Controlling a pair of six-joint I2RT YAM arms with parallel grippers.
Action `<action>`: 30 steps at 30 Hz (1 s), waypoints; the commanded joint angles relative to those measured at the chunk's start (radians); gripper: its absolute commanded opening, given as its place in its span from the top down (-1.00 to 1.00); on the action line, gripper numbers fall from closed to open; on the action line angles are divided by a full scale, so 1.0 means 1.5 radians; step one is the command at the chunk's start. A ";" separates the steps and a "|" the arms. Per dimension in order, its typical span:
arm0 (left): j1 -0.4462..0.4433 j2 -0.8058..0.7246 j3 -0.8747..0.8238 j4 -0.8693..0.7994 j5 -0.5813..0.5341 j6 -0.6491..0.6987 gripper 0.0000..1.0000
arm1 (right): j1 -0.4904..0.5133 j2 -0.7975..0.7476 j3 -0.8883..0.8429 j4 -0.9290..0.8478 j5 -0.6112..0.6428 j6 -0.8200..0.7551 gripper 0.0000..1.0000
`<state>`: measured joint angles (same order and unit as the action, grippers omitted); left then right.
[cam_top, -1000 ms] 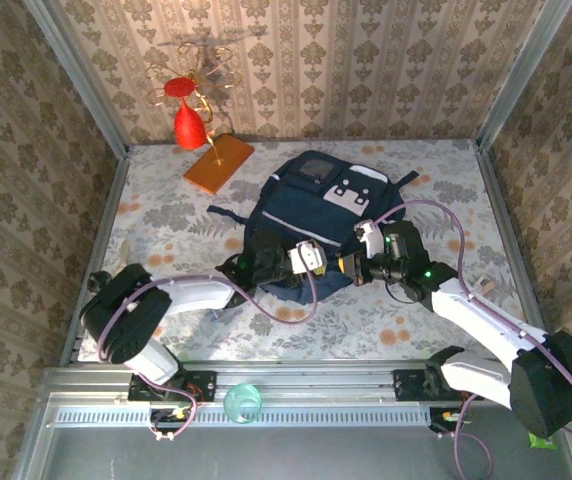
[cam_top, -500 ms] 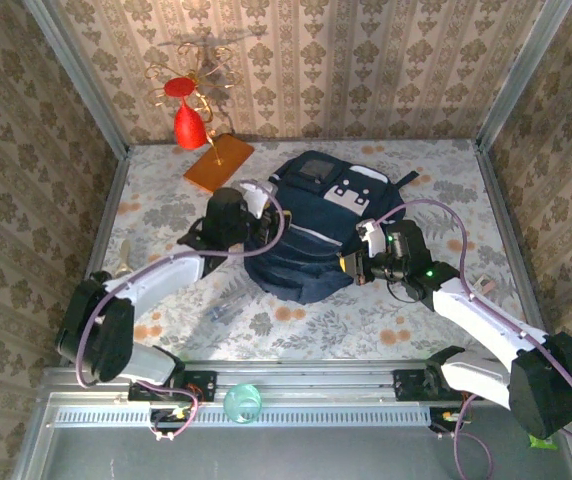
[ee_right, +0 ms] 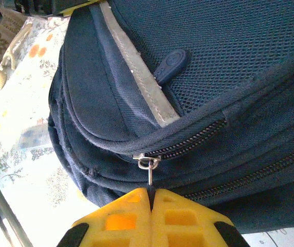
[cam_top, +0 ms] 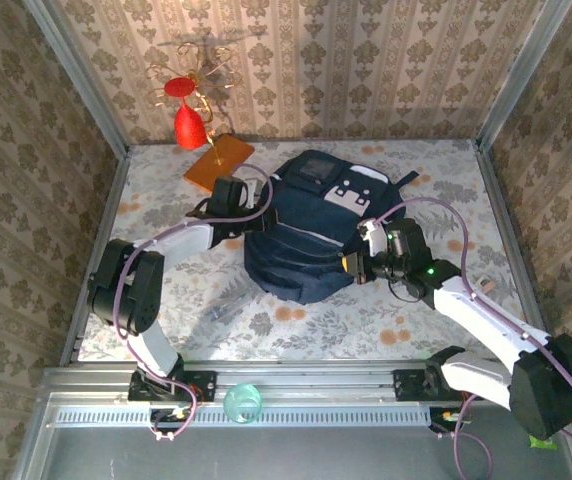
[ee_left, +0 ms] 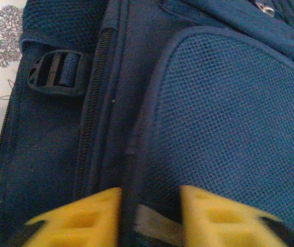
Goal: Pack books, pencil case, and school supplies into a backpack
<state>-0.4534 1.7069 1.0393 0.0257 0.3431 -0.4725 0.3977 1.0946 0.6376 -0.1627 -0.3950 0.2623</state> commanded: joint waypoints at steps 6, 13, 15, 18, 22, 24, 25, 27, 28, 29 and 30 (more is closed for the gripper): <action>-0.007 -0.012 -0.070 0.147 0.055 -0.130 1.00 | 0.046 -0.012 0.025 -0.042 0.044 0.040 1.00; -0.026 -0.030 -0.100 0.205 -0.006 -0.187 1.00 | 0.109 -0.008 0.033 -0.021 0.072 0.069 1.00; -0.032 -0.034 -0.110 0.224 -0.018 -0.203 1.00 | 0.126 -0.003 0.035 -0.012 0.080 0.078 1.00; -0.041 -0.041 -0.123 0.243 -0.036 -0.218 1.00 | 0.147 0.010 0.043 0.009 0.097 0.096 1.00; -0.051 -0.051 -0.145 0.269 -0.057 -0.239 1.00 | 0.177 0.036 0.062 0.043 0.113 0.121 1.00; -0.054 -0.055 -0.155 0.283 -0.065 -0.247 1.00 | 0.195 0.052 0.076 0.049 0.121 0.123 1.00; -0.054 -0.057 -0.157 0.285 -0.069 -0.249 1.00 | 0.201 0.060 0.082 0.047 0.123 0.124 1.00; -0.054 -0.063 -0.161 0.288 -0.074 -0.253 1.00 | 0.211 0.072 0.091 0.050 0.131 0.127 1.00; -0.055 -0.067 -0.164 0.294 -0.078 -0.256 1.00 | 0.216 0.079 0.094 0.055 0.134 0.130 1.00; -0.056 -0.069 -0.168 0.295 -0.081 -0.258 1.00 | 0.222 0.084 0.097 0.058 0.137 0.132 1.00; -0.057 -0.074 -0.172 0.299 -0.084 -0.261 1.00 | 0.228 0.091 0.100 0.061 0.144 0.135 1.00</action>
<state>-0.5125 1.6402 0.7940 0.4129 0.2256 -0.8074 0.6964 1.2129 0.7425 -0.1490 -0.1440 0.4454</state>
